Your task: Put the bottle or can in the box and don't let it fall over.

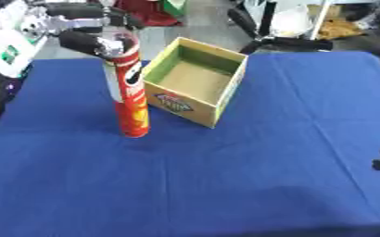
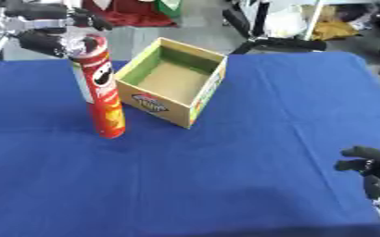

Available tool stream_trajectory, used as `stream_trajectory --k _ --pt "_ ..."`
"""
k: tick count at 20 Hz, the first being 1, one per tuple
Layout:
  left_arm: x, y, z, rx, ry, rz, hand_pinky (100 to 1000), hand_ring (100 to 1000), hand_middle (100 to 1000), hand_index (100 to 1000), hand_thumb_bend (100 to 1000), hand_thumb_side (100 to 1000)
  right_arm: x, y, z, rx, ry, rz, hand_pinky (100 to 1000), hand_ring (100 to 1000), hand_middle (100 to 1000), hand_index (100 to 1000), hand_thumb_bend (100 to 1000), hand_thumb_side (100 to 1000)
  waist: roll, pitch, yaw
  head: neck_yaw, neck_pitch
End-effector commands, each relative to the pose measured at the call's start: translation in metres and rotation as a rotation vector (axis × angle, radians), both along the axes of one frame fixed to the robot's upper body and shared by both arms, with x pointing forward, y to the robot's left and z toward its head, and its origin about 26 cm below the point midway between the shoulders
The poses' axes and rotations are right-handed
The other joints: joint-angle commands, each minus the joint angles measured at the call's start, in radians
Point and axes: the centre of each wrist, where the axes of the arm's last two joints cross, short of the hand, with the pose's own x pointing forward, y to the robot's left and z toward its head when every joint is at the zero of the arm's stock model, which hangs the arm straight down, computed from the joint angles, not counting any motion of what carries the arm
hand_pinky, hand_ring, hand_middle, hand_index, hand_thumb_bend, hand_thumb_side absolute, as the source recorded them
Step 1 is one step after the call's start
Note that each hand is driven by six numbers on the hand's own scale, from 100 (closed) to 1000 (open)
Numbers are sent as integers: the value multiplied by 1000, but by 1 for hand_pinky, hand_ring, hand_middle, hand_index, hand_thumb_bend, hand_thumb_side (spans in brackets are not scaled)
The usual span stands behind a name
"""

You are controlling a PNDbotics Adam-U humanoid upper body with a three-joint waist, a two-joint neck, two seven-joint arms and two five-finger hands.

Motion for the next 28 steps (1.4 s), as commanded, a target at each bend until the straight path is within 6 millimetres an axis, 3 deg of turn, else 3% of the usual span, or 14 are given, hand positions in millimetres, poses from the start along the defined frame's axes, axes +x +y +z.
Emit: stream_trajectory --k 1,23,28 --pt "-3 -2 13 135 9 -107 971 922 912 1000 100 1000 1 -4 7 -16 -17 3 828 697 758 850 100 481 0 -9 -1 -2 -1" --pt "-3 -3 4 271 46 -136 943 891 891 1000 100 1000 2 -4 8 -15 -17 3 827 696 755 850 100 481 0 -8 -3 -10 3" --pt "-3 -2 1 301 66 -138 849 840 850 994 100 843 2 -4 7 -15 -17 3 826 696 753 850 100 481 0 -7 -3 -15 1"
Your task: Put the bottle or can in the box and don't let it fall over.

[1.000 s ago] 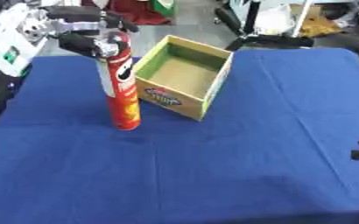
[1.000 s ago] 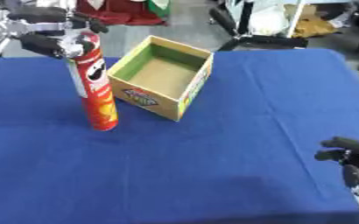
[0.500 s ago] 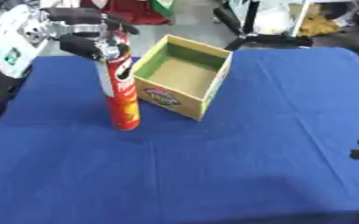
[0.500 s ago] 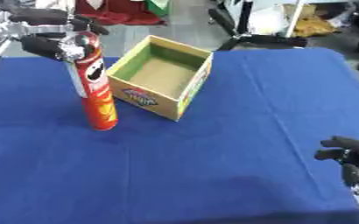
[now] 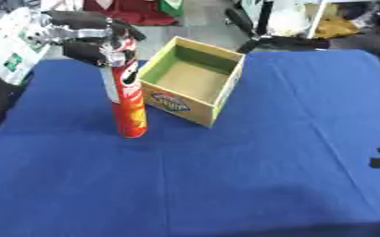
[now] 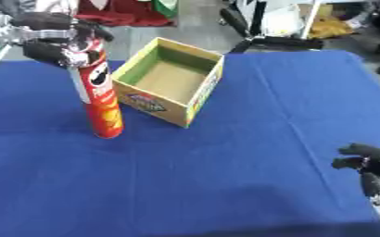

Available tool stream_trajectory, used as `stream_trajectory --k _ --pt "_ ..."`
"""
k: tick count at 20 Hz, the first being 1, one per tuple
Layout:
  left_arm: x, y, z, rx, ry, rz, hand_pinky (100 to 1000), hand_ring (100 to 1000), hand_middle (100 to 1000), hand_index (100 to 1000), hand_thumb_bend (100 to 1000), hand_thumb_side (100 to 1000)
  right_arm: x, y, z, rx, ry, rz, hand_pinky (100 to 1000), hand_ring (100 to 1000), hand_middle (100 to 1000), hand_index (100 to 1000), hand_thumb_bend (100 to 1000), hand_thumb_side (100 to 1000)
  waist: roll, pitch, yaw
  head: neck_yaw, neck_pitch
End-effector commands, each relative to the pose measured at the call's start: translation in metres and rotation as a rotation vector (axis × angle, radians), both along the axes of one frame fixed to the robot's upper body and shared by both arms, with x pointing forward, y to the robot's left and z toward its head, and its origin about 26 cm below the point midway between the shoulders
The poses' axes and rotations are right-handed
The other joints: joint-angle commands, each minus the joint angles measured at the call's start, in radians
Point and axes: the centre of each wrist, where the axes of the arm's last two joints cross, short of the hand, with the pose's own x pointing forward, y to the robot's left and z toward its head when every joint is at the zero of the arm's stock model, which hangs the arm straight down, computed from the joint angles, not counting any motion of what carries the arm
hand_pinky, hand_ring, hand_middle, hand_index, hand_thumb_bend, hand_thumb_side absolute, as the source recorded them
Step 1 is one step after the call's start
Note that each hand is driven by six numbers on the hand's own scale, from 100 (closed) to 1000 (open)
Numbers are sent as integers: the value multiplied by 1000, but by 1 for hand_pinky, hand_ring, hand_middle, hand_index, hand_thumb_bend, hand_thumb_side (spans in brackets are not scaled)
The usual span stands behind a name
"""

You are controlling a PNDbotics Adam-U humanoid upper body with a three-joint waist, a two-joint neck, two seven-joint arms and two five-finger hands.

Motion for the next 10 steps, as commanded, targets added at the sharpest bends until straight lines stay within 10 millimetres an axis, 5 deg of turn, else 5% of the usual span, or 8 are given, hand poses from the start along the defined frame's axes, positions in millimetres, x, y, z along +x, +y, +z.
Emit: stream_trajectory --k 1,10 --pt "-1 4 8 233 76 -150 811 823 838 988 100 808 2 -4 7 -15 -17 2 826 696 753 850 100 481 -1 -7 -1 -4 -2" --pt "1 5 -3 282 105 -170 560 617 655 927 100 434 2 -4 8 -14 -17 3 826 696 752 850 100 481 -2 -7 -2 -9 -6"
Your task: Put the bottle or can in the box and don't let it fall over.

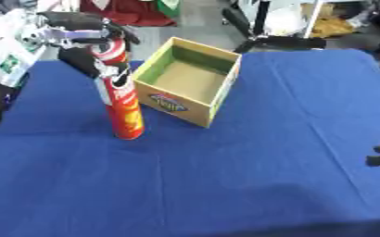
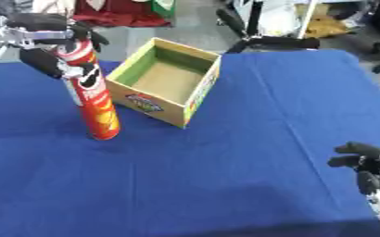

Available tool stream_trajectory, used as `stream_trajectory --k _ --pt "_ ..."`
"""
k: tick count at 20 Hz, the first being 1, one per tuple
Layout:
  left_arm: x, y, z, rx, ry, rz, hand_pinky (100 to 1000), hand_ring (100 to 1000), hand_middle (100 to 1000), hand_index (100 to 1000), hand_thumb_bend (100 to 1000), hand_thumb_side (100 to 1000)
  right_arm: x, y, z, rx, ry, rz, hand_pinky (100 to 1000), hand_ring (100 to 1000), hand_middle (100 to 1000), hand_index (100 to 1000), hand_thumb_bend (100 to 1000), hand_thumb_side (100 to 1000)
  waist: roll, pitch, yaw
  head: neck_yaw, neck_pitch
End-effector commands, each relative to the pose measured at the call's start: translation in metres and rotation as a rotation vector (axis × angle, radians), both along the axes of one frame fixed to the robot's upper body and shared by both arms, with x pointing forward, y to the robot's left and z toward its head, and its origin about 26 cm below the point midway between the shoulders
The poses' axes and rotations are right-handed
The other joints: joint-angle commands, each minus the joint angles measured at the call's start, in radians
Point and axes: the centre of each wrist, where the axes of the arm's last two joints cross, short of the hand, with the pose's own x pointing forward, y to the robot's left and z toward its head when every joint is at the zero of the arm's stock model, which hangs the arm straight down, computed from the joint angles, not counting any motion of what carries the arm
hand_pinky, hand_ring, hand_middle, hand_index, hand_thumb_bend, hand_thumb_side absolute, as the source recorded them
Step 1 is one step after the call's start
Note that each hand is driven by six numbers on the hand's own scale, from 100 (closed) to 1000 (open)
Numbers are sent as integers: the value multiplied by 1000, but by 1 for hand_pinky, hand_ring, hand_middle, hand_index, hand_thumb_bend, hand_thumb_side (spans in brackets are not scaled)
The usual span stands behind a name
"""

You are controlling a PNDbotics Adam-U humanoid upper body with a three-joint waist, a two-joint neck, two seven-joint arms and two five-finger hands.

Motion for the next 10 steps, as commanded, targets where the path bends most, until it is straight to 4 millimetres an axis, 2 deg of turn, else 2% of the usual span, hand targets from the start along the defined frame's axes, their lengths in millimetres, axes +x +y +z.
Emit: stream_trajectory --k 1,2,10 --pt "1 4 -3 273 109 -178 546 600 633 919 100 382 2 -4 7 -14 -17 3 826 696 752 850 100 481 -2 -7 0 -2 -5" --pt "1 4 -4 273 112 -182 521 578 610 910 100 324 2 -4 7 -14 -17 3 826 696 752 851 100 481 -2 -7 0 -2 -5" --pt "3 4 -11 254 128 -217 329 426 454 807 100 299 2 -4 7 -13 -16 3 826 696 752 851 100 481 -3 -7 0 -4 -7"
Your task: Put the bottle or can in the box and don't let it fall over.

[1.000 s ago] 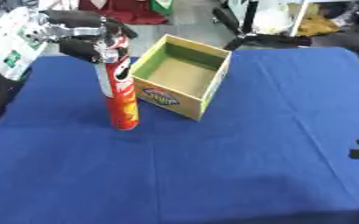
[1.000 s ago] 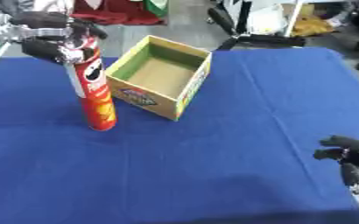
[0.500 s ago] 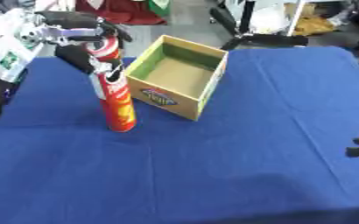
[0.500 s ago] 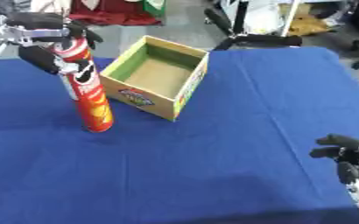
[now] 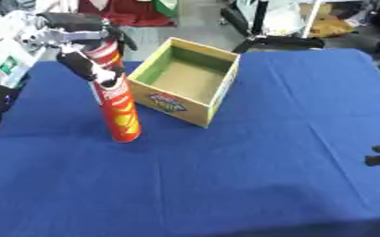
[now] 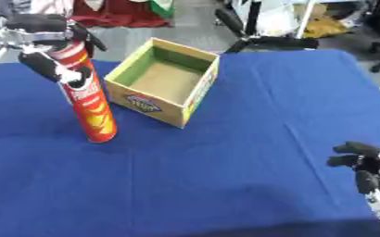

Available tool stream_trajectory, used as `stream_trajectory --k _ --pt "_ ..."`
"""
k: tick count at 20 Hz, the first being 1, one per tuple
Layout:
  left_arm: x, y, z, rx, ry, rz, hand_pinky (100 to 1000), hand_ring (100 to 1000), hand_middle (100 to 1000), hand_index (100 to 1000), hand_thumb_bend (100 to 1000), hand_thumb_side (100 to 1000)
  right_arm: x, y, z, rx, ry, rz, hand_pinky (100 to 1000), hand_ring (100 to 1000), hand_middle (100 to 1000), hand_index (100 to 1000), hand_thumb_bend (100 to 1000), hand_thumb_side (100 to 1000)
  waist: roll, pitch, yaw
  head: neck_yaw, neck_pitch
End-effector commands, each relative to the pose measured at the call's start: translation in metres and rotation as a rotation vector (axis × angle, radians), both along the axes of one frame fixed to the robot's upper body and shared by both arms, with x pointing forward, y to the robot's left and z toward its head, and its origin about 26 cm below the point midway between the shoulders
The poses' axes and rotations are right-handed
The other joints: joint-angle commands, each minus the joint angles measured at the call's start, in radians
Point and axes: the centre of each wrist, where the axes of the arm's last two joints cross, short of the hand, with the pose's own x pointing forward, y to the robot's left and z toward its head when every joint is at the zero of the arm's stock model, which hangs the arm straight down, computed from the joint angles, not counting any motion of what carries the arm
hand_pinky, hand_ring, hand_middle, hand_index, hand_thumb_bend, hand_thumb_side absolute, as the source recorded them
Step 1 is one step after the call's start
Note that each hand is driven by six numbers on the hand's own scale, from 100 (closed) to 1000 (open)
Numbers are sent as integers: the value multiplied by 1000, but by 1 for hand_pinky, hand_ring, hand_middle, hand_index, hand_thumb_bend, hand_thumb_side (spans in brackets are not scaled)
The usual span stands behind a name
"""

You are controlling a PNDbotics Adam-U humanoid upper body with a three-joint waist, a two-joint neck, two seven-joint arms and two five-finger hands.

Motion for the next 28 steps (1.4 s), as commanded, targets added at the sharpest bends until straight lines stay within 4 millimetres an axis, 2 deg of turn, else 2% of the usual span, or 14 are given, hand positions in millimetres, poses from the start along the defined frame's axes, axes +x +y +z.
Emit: stream_trajectory --k 1,3,8,18,24,25,26,28 --pt "1 4 -8 265 131 -202 312 411 440 798 100 297 2 -4 7 -13 -16 3 826 696 752 851 100 481 -3 -7 1 -1 -7" --pt "1 5 -7 249 131 -206 245 347 374 759 100 287 2 -4 7 -13 -16 3 826 696 749 851 100 481 -3 -7 1 -2 -7" --pt "-2 5 6 204 106 -218 166 286 313 723 100 269 2 -4 7 -13 -15 2 826 694 748 851 100 482 -2 -8 2 -3 -7" --pt "-16 1 65 46 -32 -240 115 253 286 710 100 248 1 -4 7 -14 -11 2 826 694 748 851 100 482 0 -14 3 -3 -7" --pt "-22 -14 94 -139 -219 -240 100 237 278 715 100 247 1 -4 6 -15 -7 6 826 694 749 851 100 482 -1 -17 0 -2 -6" --pt "-22 -19 97 -166 -257 -237 100 237 283 715 100 341 2 -3 6 -15 -7 8 826 694 749 851 100 486 -2 -18 -1 -1 -6" --pt "-22 -23 99 -188 -296 -234 100 237 279 716 100 250 2 -3 6 -14 -7 10 826 695 749 851 100 482 -3 -18 -3 1 -7" --pt "-21 -32 100 -223 -375 -222 100 236 278 716 100 243 2 -2 6 -13 -8 14 826 695 749 851 100 482 -4 -18 -8 6 -9"
